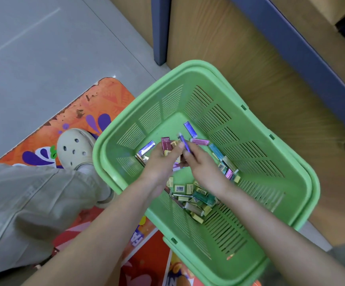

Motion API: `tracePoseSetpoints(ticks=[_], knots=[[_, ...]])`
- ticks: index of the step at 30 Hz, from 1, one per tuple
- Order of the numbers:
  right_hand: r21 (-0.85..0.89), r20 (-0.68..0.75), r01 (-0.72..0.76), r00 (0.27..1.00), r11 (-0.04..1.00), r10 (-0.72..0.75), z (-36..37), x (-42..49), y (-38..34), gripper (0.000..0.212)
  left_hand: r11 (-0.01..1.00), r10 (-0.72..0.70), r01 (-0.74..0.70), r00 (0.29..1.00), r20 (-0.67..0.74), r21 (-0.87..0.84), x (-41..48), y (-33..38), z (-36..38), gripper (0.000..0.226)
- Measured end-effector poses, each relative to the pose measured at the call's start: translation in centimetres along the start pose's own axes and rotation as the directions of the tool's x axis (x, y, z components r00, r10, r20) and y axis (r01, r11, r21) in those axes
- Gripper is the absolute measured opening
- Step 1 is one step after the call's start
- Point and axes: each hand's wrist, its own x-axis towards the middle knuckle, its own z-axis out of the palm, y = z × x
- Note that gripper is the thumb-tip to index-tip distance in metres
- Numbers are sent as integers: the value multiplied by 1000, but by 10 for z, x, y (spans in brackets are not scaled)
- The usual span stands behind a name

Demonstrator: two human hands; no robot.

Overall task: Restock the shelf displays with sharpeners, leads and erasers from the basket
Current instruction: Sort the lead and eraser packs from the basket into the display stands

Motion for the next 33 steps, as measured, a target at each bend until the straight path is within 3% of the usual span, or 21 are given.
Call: tracePoseSetpoints(ticks=[2,4,5,7,9,12,14,17,20,26,33], knots=[[-236,93,76,994,969,-55,1,-4,3,41,999,23,-23,1000,-13,-43,0,1,1,20],[-341,121,146,986,929,-111,-2,-10,5,43,995,51,-52,999,-13,-85,0,2,-3,20],[-311,87,165,986,936,-145,-5,-11,5,42,993,66,-66,998,-10,-102,-1,4,-5,18],[-134,-116,160,977,978,-176,-10,-11,13,33,991,82,-83,997,-18,-103,-4,8,-10,17],[-104,-255,82,961,991,-106,-17,-2,39,25,993,79,-81,997,-22,-84,-6,12,-12,18],[-304,-58,-146,989,941,135,-19,4,87,30,994,77,-79,997,-25,-79,-8,14,-14,23],[-414,85,-220,957,883,278,-16,3,114,48,995,73,-74,997,-23,-69,-10,15,-15,22],[-591,164,-187,925,785,344,-5,1,134,76,996,68,-69,998,-18,-55,-13,14,-15,17],[-680,153,-150,928,717,339,5,4,137,85,997,61,-62,998,-29,-54,-13,13,-17,17],[-696,172,-125,927,707,333,12,9,143,65,998,61,-61,998,-13,-27,-15,13,-15,18],[-556,183,-144,940,818,289,16,5,144,44,998,58,-58,998,-16,-6,-16,15,-17,18]])
